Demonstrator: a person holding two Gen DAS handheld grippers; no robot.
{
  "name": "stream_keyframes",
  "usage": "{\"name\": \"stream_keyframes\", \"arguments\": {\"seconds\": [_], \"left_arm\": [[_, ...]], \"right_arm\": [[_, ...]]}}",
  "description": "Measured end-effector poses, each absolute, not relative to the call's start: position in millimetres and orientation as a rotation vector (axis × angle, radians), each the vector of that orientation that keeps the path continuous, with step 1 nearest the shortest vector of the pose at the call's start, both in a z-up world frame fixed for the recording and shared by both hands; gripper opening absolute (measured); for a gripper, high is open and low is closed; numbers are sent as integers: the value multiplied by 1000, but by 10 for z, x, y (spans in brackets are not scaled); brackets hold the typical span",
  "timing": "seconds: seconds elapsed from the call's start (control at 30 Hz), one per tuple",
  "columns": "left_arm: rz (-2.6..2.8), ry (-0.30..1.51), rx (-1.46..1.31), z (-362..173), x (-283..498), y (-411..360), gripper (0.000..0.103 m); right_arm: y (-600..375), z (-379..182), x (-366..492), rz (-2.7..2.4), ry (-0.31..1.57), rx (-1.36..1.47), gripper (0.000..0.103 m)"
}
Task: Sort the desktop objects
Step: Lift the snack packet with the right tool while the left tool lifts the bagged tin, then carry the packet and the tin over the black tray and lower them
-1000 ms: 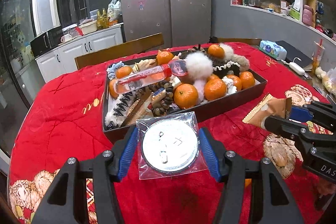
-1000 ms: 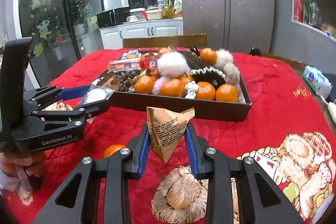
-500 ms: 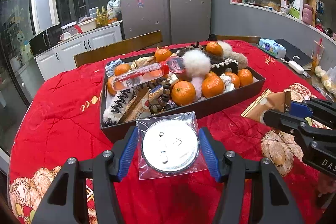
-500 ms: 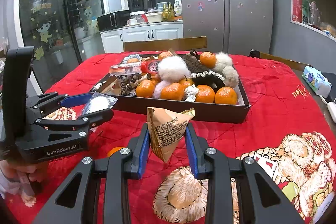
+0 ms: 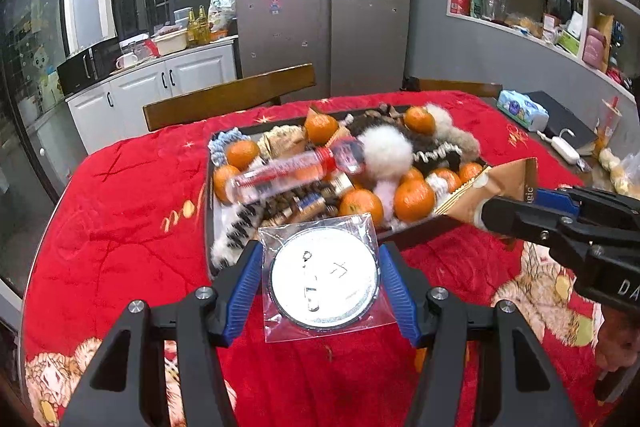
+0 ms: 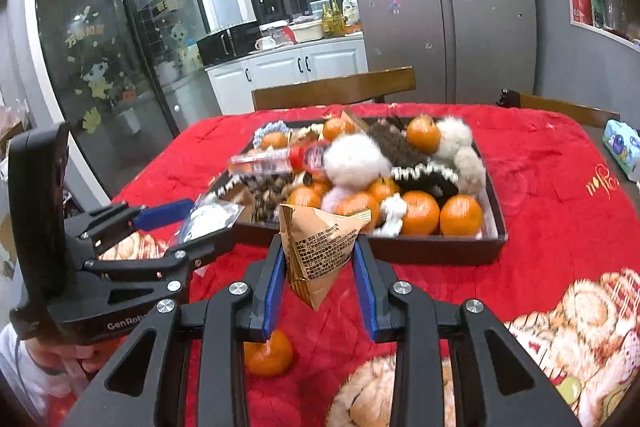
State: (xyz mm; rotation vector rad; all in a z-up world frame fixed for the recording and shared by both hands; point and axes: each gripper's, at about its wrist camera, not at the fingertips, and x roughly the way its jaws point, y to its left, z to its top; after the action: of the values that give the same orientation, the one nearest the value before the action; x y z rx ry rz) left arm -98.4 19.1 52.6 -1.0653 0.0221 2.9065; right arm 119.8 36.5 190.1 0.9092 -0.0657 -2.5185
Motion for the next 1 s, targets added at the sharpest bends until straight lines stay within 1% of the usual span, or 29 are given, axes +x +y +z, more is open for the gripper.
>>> {"name": "stream_keyframes", "arguments": {"seconds": [0.1,0.33,0.53,0.7,0.8,0.9,0.93,1.0], "left_arm": [[2929,12,-1049,624,-1076,142,61],[2977,0,-1002,879,-1418,30,61],[2981,-14,-1009,1066,-1912,-89,61],[2955,-114,-1058,1015,-2365,-280,61],[2892,-220,-1079,913,-2666,-425,61],[2887,-245,-1113,810,-2878,-505,61],[2884,-226,-1146,762,-2964,-526,61],[2881,-239,-1182,699,-3019,-578,61]], "right_arm": [[359,1996,1084,-2494,-97,916,31],[295,2193,812,-2507,-93,881,31],[219,2318,467,-2511,-111,866,31],[110,2349,111,-2528,-105,856,31],[54,2306,-150,-2529,-117,872,31],[-58,2213,-442,-2551,-64,924,31],[-96,2173,-532,-2556,-52,945,31],[-152,2087,-691,-2553,-54,987,31]]}}
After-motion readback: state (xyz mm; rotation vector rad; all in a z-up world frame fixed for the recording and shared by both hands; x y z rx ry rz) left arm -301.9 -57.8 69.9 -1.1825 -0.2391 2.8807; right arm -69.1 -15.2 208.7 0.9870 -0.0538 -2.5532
